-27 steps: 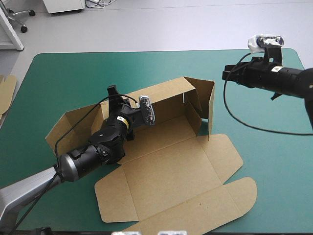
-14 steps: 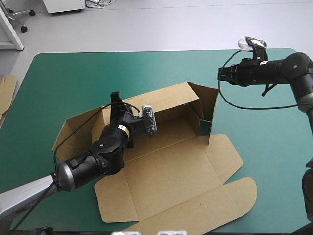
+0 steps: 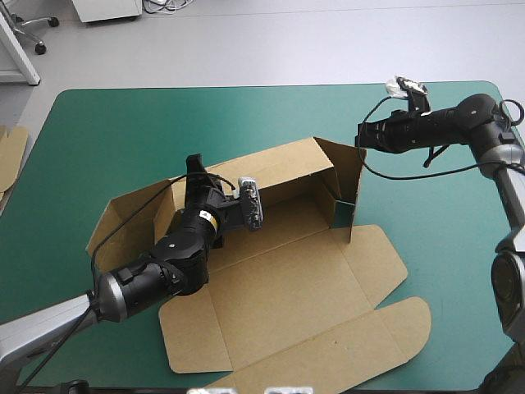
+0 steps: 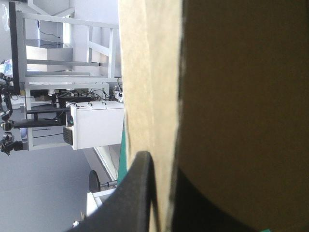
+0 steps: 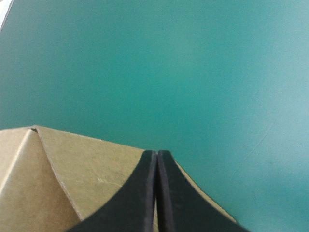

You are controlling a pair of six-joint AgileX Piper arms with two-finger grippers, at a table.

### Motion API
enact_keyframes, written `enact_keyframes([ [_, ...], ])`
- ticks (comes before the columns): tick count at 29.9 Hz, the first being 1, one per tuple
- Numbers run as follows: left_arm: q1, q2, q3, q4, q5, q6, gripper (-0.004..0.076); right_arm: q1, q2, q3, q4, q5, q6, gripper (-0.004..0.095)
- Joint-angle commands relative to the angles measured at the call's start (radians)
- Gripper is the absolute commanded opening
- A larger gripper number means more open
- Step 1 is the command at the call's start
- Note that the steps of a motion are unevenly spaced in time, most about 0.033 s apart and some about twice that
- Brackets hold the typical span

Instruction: Fold the box

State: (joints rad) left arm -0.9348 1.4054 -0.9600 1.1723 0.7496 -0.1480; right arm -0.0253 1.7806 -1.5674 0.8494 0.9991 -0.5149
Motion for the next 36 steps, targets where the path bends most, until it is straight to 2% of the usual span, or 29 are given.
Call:
enact_keyframes([
  [1,-0.021,0.013,0.012,-0.135,-0.103,-0.03,-0.0014,-0.007,-0.035,-0.023,0.059,0.042,-0.033,-0.0018],
  [6,-0.021,0.013,0.012,-0.046,-0.103,-0.106,-0.0014,0.002,-0.037,0.035,0.067,0.071,-0.068,-0.0018],
  [11,-0.021,0.013,0.012,-0.035,-0.103,-0.133,-0.0014,0.035,-0.046,0.139,0.156,0.071,-0.191,-0.0017],
  [14,-0.021,0.013,0.012,-0.035,-0.103,-0.14,-0.0014,0.044,-0.075,0.202,0.176,0.026,-0.274,-0.0014],
  [24,-0.021,0.013,0.012,-0.035,-0.105,-0.147,-0.0014,0.049,-0.231,0.42,0.351,-0.086,-0.713,-0.0012],
  [27,-0.021,0.013,0.012,-0.033,-0.105,-0.147,-0.0014,0.049,-0.251,0.47,0.358,-0.098,-0.776,-0.0006],
  [29,-0.021,0.013,0.012,-0.033,-0.105,-0.147,-0.0014,0.049,-0.253,0.494,0.358,-0.092,-0.783,0.0046],
  [36,-0.021,0.013,0.012,-0.034,-0.105,-0.147,-0.0014,0.068,-0.253,0.514,0.354,-0.057,-0.786,0.0391],
])
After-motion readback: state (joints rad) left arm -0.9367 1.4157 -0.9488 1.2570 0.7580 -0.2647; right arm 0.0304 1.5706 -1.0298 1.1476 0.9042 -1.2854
